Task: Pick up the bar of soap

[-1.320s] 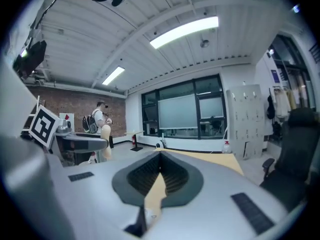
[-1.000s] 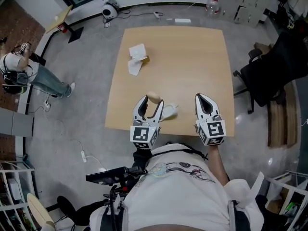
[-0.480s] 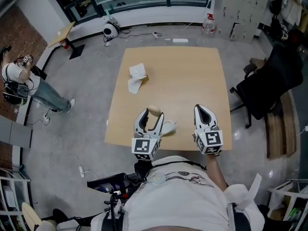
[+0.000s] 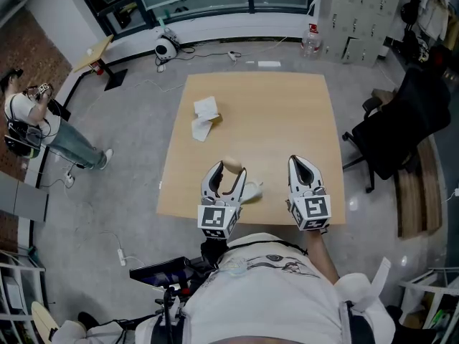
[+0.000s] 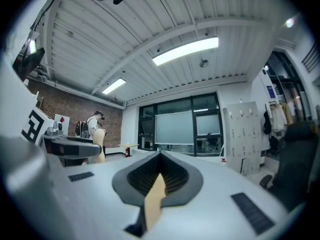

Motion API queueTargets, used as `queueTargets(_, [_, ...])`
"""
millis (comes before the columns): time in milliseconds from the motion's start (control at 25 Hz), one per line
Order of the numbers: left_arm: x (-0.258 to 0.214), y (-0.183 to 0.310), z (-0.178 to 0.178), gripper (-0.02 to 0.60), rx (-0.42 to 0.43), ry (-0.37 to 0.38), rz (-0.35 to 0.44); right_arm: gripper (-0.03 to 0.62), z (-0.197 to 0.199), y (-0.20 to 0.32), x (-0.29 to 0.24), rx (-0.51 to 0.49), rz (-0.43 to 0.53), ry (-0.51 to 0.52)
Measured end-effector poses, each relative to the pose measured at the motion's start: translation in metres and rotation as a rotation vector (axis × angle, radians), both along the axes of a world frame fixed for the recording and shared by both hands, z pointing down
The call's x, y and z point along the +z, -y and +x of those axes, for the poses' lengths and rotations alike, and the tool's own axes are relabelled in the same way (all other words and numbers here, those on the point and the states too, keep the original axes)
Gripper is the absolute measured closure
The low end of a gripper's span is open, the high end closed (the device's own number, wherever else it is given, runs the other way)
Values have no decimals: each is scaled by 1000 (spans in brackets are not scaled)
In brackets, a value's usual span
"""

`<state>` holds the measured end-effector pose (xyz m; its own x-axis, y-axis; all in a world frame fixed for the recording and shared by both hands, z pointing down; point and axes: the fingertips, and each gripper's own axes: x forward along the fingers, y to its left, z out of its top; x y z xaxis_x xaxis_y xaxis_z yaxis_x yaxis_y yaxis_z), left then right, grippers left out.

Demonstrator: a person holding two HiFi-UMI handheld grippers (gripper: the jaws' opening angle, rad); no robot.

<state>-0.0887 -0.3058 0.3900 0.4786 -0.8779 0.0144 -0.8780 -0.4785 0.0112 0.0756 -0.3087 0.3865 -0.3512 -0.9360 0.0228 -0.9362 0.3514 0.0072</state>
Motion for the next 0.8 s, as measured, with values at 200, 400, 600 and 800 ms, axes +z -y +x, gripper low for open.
queueTargets(200, [2,-2,1,331,3,5,-2,591,2,-2,0,5,10,-9])
queueTargets(400, [3,-5,1,331,-1,5,4,591,2,-6,1,7,15,-14])
queueTargets(600, [1,-10,2,331,3,0,4,591,-1,-9,1,8,15,-27])
queueTargets(800, [2,-13,2,331,6,11,14,591,1,-12,1,11,14,-34])
